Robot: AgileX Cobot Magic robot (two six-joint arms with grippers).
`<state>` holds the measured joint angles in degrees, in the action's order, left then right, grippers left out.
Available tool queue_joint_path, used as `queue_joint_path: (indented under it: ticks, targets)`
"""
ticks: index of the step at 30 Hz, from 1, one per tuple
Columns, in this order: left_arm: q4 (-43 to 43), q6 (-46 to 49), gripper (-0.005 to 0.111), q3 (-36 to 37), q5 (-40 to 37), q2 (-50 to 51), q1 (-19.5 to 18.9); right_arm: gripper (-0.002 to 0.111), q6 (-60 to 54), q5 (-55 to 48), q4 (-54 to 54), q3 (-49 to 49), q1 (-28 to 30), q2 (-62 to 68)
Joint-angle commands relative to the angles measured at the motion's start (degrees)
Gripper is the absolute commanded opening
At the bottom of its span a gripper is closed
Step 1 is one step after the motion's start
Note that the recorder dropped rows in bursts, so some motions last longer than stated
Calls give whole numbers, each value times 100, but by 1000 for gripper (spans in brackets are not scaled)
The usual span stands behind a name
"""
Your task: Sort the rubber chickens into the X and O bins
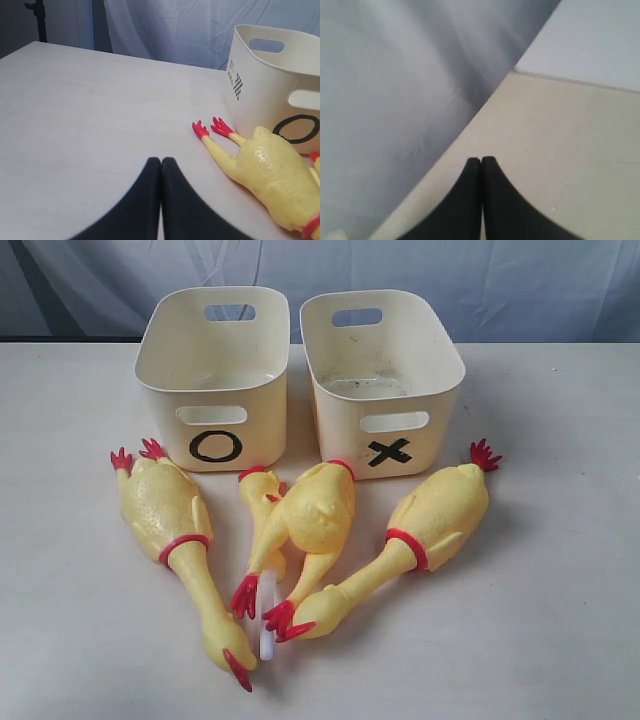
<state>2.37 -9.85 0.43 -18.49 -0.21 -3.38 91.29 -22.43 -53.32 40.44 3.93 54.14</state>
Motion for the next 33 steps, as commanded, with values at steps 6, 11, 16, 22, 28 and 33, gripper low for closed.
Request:
queue_joint_path:
  ticks: [6, 11, 16, 22, 28, 33]
  targets:
    - [12, -5, 0, -43, 47, 21, 9, -1, -9413, -749, 6192, 22, -1258, -82]
    - [12, -5, 0, -43, 47, 21, 9, -1, -10624, -1731, 7529, 22, -1846, 35]
    - [12, -5, 0, -43, 47, 21, 9, 17, -13018, -2203, 8114, 22, -2488, 143]
    - [12, -5, 0, -43, 47, 21, 9, 54, -14078, -1654, 10002, 22, -3285, 196]
    - [12, -5, 0, -43, 47, 21, 9, 74, -14078, -705, 10800, 182, -4319, 1108]
    - [12, -5, 0, -43, 47, 21, 9, 74, -14078, -84, 10789, 778, -5134, 2394]
